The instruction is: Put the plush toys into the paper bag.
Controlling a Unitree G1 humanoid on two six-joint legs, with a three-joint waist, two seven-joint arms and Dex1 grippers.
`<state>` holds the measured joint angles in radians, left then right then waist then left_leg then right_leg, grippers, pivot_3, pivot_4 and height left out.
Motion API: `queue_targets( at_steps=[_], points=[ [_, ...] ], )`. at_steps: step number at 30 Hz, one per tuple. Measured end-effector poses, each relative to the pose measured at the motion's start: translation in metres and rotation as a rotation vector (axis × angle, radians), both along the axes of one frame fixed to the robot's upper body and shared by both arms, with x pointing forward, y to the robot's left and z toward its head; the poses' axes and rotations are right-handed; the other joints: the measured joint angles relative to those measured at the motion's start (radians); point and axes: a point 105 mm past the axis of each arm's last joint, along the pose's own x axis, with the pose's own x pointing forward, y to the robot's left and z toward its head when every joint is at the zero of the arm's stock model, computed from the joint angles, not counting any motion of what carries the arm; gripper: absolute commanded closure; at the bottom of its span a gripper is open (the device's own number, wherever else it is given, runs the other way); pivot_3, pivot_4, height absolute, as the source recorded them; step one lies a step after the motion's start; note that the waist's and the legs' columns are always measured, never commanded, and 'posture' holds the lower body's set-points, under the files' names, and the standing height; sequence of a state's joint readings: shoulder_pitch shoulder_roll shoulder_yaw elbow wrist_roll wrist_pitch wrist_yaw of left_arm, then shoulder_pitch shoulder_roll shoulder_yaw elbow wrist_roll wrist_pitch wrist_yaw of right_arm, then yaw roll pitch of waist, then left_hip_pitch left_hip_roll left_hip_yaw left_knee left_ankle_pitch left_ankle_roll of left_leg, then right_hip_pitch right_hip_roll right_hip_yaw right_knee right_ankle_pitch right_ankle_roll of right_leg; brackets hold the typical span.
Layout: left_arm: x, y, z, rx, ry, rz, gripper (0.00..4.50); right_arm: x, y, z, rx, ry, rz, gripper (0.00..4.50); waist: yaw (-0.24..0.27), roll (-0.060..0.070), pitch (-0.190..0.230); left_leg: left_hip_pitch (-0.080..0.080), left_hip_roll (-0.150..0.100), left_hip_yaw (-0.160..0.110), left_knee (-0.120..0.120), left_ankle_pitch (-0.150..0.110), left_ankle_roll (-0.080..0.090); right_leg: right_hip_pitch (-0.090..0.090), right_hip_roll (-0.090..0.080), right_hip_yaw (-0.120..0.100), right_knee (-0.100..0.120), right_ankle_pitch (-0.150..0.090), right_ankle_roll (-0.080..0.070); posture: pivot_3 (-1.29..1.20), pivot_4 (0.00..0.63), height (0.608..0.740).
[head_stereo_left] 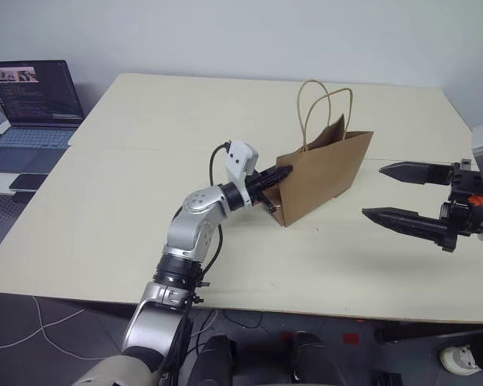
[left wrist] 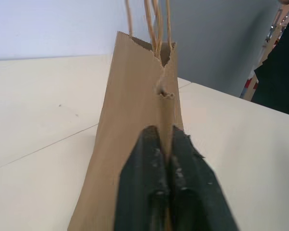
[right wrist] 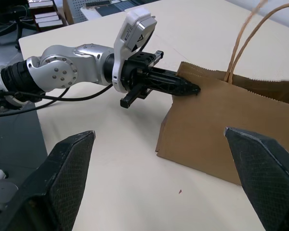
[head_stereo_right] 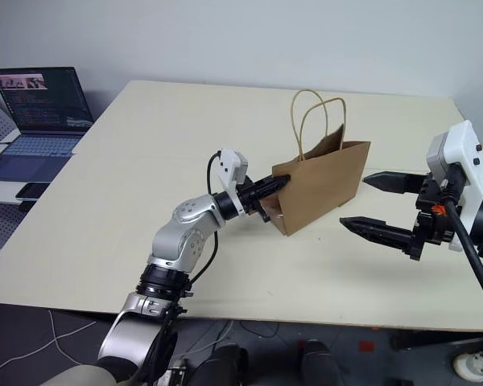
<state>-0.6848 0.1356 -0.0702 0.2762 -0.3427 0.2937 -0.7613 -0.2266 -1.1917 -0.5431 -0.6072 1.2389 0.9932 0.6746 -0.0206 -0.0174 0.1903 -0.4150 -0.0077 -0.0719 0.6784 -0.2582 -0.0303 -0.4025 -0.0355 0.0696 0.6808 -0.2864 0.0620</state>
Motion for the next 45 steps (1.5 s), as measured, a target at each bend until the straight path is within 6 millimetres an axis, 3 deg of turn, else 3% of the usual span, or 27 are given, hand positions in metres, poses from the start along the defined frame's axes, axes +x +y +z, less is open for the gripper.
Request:
queue_targets(
  at_steps=[4,8,12,15,23,31,35,43,45],
  points=[
    [0.002,0.002,0.004,0.009,-0.011,-0.034,4.46,0.002,-0.002,-0.003,-0.016,-0.014,-0.024,0.0,0.0,0.0,0.0,0.0,0.0,0.0,0.0,0.0,0.0,0.0,0.0,0.0,0.0,0.0,0.0,0.0,0.15,0.74],
    [0.002,0.016,0.011,0.028,-0.022,-0.121,4.46,0.003,-0.003,-0.003,-0.004,-0.044,-0.025,0.0,-0.003,0.0,0.0,0.0,0.0,0.001,0.0,0.0,0.0,0.0,0.001,0.0,0.0,0.0,0.0,0.0,0.15,0.74],
    [0.001,0.032,0.03,0.045,-0.022,-0.26,4.46,-0.005,-0.004,-0.002,0.018,-0.015,-0.002,0.0,-0.004,0.0,0.0,0.0,0.0,0.001,0.0,0.0,0.0,0.0,0.001,-0.001,0.0,0.0,0.0,0.0,0.15,0.74],
    [-0.003,0.034,0.038,0.065,-0.031,-0.372,4.46,-0.015,-0.004,0.003,0.03,-0.021,0.024,0.0,-0.001,0.0,0.0,-0.001,-0.001,0.001,0.0,0.0,0.0,0.0,0.001,-0.002,0.0,0.0,0.0,0.0,0.15,0.74],
    [-0.007,0.03,0.014,0.16,0.052,-0.548,4.46,-0.038,-0.001,0.004,0.017,-0.018,0.061,0.0,-0.004,0.0,0.0,-0.001,-0.001,0.001,0.0,0.0,0.0,0.0,0.001,-0.002,0.0,0.0,0.0,0.0,0.15,0.74],
    [0.007,0.028,0.003,0.26,0.01,-0.494,4.46,-0.039,-0.003,-0.012,-0.035,0.024,0.031,0.0,-0.004,-0.001,0.0,-0.001,-0.001,0.001,0.0,0.0,0.0,0.0,0.001,-0.002,0.0,0.0,0.0,0.0,0.15,0.74],
    [0.01,0.03,-0.002,0.292,0.023,-0.484,3.57,-0.037,-0.005,-0.012,-0.046,0.02,0.013,0.0,-0.004,-0.001,0.0,-0.001,-0.001,0.001,0.0,0.0,0.0,0.001,0.001,-0.002,0.0,0.0,0.0,0.0,0.15,0.74],
    [0.01,0.042,-0.006,0.346,0.026,-0.477,1.14,-0.034,-0.003,-0.016,-0.05,0.02,0.025,0.0,-0.006,-0.001,0.0,-0.001,-0.001,0.001,0.0,0.0,0.0,0.0,0.001,-0.002,0.0,0.0,0.0,0.0,0.15,0.74],
    [0.011,0.048,-0.004,0.372,0.008,-0.458,1.14,-0.03,-0.002,-0.014,-0.056,-0.004,0.025,0.0,-0.009,-0.001,0.0,-0.001,-0.001,0.001,0.0,0.0,0.0,0.0,0.001,-0.002,0.0,0.0,0.0,0.0,0.15,0.74]
  ],
)
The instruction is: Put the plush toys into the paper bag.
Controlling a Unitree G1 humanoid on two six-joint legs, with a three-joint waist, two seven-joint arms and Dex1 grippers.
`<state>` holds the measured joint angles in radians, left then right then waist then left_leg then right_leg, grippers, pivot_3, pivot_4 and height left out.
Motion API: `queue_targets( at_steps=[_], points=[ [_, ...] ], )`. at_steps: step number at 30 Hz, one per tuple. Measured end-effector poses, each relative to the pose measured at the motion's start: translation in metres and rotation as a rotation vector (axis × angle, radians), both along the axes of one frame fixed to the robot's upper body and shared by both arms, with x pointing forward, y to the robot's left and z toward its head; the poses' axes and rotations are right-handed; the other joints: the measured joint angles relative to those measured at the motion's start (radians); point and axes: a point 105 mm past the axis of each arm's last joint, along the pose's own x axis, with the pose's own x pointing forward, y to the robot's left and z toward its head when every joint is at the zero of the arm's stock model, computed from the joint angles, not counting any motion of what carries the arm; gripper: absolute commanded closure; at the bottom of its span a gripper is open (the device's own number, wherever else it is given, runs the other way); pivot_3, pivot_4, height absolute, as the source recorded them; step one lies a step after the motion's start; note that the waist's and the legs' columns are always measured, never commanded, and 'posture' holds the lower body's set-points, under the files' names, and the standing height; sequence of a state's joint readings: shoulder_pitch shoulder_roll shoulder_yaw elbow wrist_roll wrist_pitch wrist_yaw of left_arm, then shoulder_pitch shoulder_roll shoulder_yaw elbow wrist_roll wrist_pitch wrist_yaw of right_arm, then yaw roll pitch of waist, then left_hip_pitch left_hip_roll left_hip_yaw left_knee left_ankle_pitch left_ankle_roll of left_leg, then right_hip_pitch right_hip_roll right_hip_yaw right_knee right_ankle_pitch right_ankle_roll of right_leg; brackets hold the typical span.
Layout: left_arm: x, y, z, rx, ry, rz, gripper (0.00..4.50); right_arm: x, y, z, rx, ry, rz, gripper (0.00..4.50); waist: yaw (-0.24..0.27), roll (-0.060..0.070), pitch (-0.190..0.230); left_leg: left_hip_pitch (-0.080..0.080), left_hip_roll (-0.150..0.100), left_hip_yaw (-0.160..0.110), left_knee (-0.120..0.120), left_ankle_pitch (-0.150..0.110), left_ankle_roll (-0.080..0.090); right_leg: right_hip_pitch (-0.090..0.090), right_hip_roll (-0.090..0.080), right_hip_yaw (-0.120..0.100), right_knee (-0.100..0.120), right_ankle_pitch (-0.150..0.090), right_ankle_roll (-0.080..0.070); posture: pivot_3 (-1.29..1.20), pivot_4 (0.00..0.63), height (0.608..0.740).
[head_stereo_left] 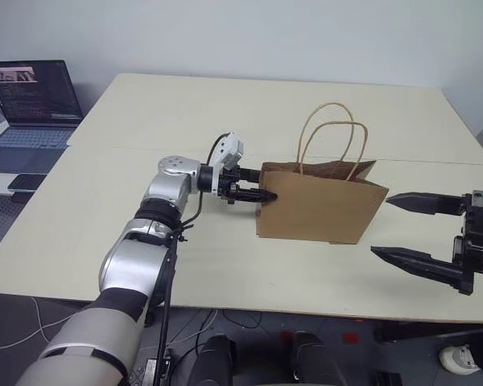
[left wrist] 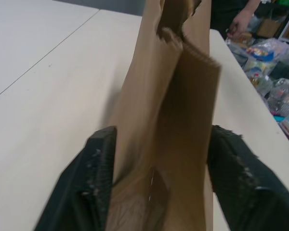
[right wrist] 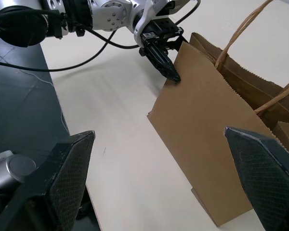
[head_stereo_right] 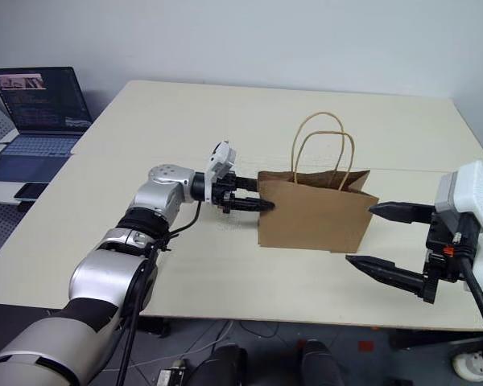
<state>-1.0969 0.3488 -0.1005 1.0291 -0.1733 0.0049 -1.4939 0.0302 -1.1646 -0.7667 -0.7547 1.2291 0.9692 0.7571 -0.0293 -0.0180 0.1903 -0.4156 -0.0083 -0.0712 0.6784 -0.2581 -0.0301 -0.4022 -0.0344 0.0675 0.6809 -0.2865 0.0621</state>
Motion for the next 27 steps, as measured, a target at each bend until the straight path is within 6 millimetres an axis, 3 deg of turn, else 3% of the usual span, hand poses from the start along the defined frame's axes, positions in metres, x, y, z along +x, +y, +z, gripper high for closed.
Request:
queue_targets(
  at_steps=[4,8,13,16,19,27],
  points=[
    [0.003,0.024,0.005,0.031,-0.075,0.078,1.14,0.012,-0.005,0.005,-0.009,-0.079,-0.024,0.0,-0.004,0.0,0.0,0.0,0.001,-0.001,0.0,0.0,0.0,-0.001,0.0,0.001,0.0,0.0,0.0,0.0,0.15,0.74],
    [0.003,0.071,0.004,0.115,-0.137,0.249,1.14,0.03,-0.019,0.008,-0.03,-0.13,-0.038,0.0,-0.005,0.0,0.0,0.001,0.002,-0.002,0.0,0.0,0.0,-0.001,0.0,0.001,0.001,0.0,0.0,0.0,0.15,0.74],
    [-0.024,0.11,0.024,0.194,-0.246,0.393,1.14,0.043,-0.042,0.021,-0.13,-0.096,0.026,0.0,-0.003,0.0,0.0,0.0,0.002,-0.003,0.0,0.0,0.0,-0.002,-0.002,0.002,0.0,0.0,0.0,0.0,0.15,0.74],
    [-0.042,0.123,0.039,0.213,-0.282,0.454,1.14,0.049,-0.054,0.028,-0.163,-0.091,0.042,0.0,0.001,0.0,0.0,0.001,0.002,-0.003,0.0,0.0,0.0,-0.001,-0.002,0.001,0.0,0.0,0.0,0.0,0.15,0.74],
    [-0.061,0.137,0.043,0.233,-0.259,0.511,1.14,0.055,-0.065,0.03,-0.198,-0.068,0.059,0.0,-0.002,0.001,0.0,0.001,0.002,-0.002,0.0,0.0,0.0,-0.001,-0.002,0.002,0.0,0.0,0.0,0.0,0.15,0.74],
    [-0.075,0.136,0.048,0.185,-0.216,0.525,1.14,0.059,-0.069,0.034,-0.221,-0.043,0.107,0.0,0.0,0.001,0.0,0.001,0.002,-0.002,0.0,0.0,0.0,-0.002,-0.002,0.001,0.0,0.0,0.0,0.0,0.15,0.74]
  ],
)
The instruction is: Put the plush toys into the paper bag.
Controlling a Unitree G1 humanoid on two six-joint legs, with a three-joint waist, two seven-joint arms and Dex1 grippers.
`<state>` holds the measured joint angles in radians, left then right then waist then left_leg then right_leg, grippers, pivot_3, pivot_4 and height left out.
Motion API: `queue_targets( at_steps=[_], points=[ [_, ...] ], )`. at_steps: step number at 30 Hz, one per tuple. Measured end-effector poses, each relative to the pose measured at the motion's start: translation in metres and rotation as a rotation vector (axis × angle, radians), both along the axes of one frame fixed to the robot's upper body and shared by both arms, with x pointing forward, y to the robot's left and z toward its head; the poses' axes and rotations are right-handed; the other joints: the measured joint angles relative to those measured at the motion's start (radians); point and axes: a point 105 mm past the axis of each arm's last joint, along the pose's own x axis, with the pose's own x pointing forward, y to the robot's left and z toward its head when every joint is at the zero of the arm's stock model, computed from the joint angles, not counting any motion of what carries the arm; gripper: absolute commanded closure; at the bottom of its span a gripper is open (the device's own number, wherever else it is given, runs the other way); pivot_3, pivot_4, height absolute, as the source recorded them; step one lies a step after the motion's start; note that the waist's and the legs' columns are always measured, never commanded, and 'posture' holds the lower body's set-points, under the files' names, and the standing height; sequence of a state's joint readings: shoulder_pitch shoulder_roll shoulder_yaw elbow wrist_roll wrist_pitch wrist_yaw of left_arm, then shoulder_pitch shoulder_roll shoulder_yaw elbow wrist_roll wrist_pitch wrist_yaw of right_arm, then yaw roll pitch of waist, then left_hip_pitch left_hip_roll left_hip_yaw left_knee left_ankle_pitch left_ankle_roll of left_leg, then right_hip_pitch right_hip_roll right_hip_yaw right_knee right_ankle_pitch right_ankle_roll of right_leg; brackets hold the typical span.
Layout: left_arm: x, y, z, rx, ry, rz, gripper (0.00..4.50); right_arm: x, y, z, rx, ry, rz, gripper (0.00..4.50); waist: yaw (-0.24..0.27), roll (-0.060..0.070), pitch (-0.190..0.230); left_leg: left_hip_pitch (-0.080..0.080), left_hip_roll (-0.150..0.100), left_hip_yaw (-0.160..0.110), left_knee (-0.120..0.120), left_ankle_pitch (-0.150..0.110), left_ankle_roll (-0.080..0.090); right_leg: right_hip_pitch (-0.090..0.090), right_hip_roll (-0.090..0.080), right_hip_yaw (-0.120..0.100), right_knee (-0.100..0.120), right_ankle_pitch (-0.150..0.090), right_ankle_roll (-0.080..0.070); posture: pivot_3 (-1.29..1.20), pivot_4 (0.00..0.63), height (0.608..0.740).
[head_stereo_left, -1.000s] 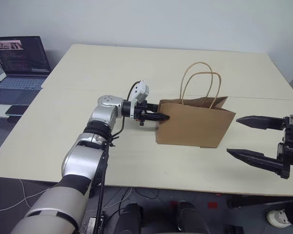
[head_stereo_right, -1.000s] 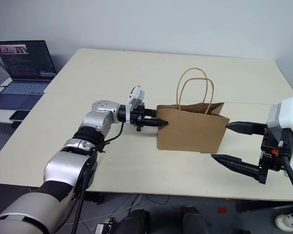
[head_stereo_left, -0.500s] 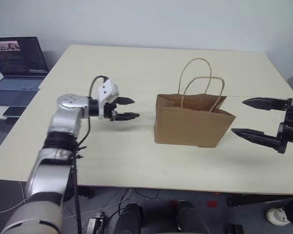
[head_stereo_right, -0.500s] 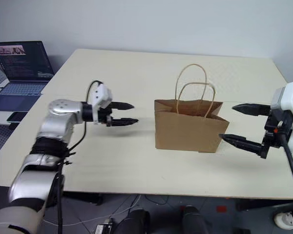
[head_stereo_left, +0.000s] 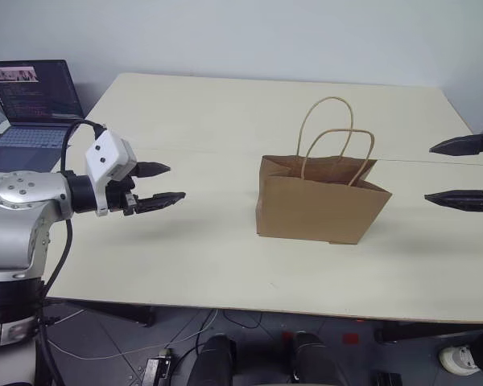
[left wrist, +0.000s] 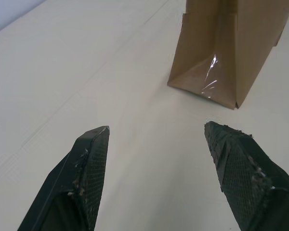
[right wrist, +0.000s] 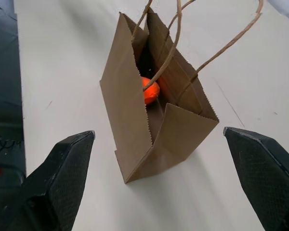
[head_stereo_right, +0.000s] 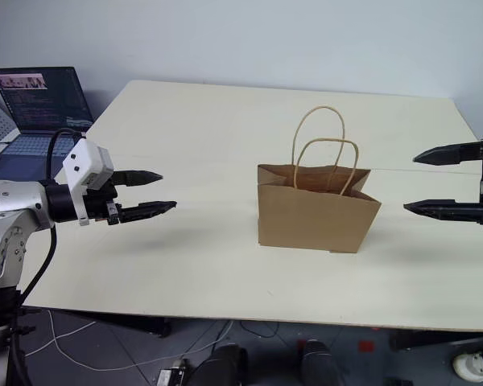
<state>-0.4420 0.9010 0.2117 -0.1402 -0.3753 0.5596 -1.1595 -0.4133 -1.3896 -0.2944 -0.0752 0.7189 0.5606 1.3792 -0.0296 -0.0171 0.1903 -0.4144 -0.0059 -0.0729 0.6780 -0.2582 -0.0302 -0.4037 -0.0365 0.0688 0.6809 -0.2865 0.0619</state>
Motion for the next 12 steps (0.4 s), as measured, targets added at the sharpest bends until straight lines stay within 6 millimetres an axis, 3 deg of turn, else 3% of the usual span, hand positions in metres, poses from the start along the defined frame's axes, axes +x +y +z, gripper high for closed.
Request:
queue_targets(
  at_steps=[12],
  points=[
    [0.0004,-0.0004,0.0008,-0.004,0.005,-0.003,1.14,0.001,-0.0004,-0.0036,-0.001,0.009,0.008,0.0,0.0,0.0,0.0,0.0,0.0,0.001,0.0,0.0,0.0,0.0,0.0,0.0,0.0,0.0,0.0,0.0,0.15,0.74]
  ],
)
